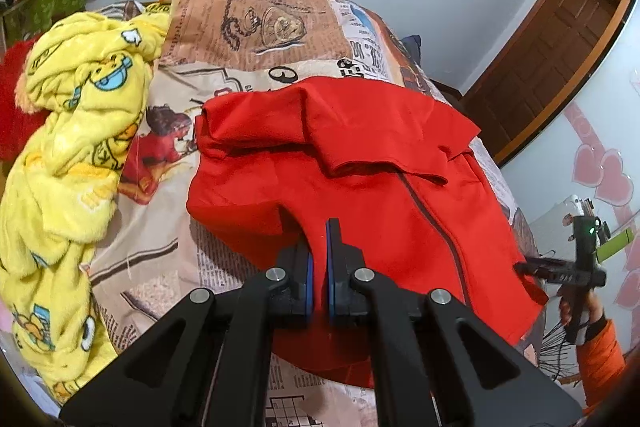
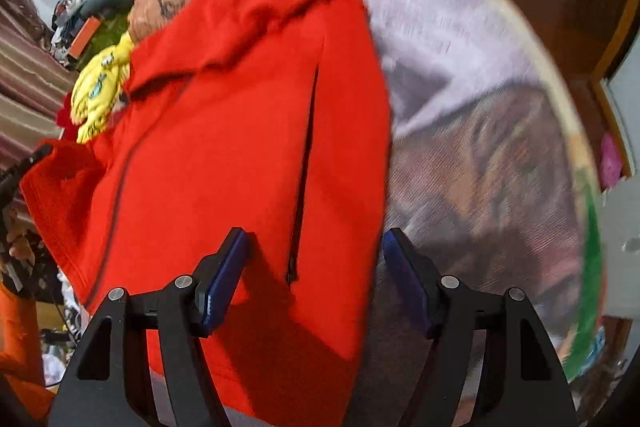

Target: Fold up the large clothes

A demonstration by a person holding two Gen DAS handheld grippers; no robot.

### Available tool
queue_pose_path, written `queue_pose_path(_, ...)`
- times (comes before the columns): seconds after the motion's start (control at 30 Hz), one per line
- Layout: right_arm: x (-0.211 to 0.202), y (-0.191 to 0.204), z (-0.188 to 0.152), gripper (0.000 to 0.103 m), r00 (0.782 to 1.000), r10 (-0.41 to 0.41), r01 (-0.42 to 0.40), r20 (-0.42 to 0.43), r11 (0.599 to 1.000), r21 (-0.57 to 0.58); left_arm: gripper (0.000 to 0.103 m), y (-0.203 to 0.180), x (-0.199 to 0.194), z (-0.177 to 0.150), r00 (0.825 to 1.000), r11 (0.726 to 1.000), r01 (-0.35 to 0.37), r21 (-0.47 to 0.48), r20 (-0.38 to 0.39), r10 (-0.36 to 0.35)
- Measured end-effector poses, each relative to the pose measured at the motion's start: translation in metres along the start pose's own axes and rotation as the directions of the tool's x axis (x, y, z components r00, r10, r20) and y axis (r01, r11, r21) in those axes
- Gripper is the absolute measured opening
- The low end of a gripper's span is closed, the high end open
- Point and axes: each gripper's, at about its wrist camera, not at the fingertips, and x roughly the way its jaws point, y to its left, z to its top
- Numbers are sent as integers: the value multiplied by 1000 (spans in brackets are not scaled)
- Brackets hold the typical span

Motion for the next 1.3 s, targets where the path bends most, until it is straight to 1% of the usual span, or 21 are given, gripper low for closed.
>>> queue_pose_path(0.03, 2, 3, -1, 68, 1000, -6, 6, 22, 1000, -14, 4, 1, 1, -1, 1000, 1000, 1, -5, -3, -1)
queue_pose_path(0.1, 5, 12, 0, 68, 999, 9, -8, 41, 999, -47, 4, 1, 3, -3, 1000, 1000, 0, -9, -9, 0)
queue_pose_path(0.17, 8, 17, 4, 63, 999, 14, -12, 51, 999, -47, 4, 0, 5, -5, 1000, 1000, -2, -6, -12, 2)
queue_pose_path(0.27, 11, 23, 9, 25, 998, 25, -22, 60, 998, -60, 4, -3, 5, -7, 1000, 1000, -8, 2, -10, 8)
queue_pose_path(0.33, 11, 23, 11, 16, 997, 56, -53, 55, 997, -52, 4, -3, 5, -7, 1000, 1000, -2, 11, -12, 3)
queue_pose_path(0.37, 12, 25, 11, 14, 997, 61, -58, 54, 997, -54, 4, -3, 5, -7, 1000, 1000, -4, 11, -13, 4)
queue_pose_path(0.47, 8, 31, 11, 13, 995, 57, -51, 82, 996, -73, 4, -3, 5, -7, 1000, 1000, -6, 8, -11, 6)
queue_pose_path(0.6, -6, 36, 17, 13, 987, 93, -81, 134, 993, -90, 4, -3, -1, -2, 1000, 1000, -11, 10, 7, 11)
queue_pose_path(0.7, -26, 41, 32, 13, 972, 137, -117, 190, 987, -110, 4, -5, -7, 8, 999, 999, -33, 24, 38, 32)
queue_pose_path(0.8, -39, 46, 52, 13, 959, 171, -144, 226, 981, -130, 4, -5, -10, 24, 997, 999, -28, 15, 67, 27)
queue_pose_path(0.97, -52, 55, 97, 13, 936, 180, -136, 304, 977, -162, 4, -7, -9, 66, 991, 1000, -20, 0, 129, 20)
queue_pose_path(1.03, -55, 54, 120, 13, 926, 175, -125, 333, 978, -166, 4, -6, -7, 89, 985, 999, -35, -7, 167, 35)
queue_pose_path(1.1, -55, 54, 141, 13, 922, 154, -102, 354, 981, -163, 4, -2, -1, 113, 978, 998, -54, -27, 202, 58)
queue_pose_path(1.2, -46, 52, 177, 13, 925, 120, -72, 361, 987, -144, 4, 14, 12, 143, 967, 994, -89, -69, 234, 103)
queue_pose_path(1.27, -34, 49, 200, 13, 932, 100, -60, 348, 990, -124, 4, 31, 31, 164, 961, 987, -119, -112, 239, 143)
queue_pose_path(1.3, -24, 47, 213, 13, 939, 90, -56, 331, 992, -111, 4, 38, 38, 170, 958, 983, -134, -123, 237, 160)
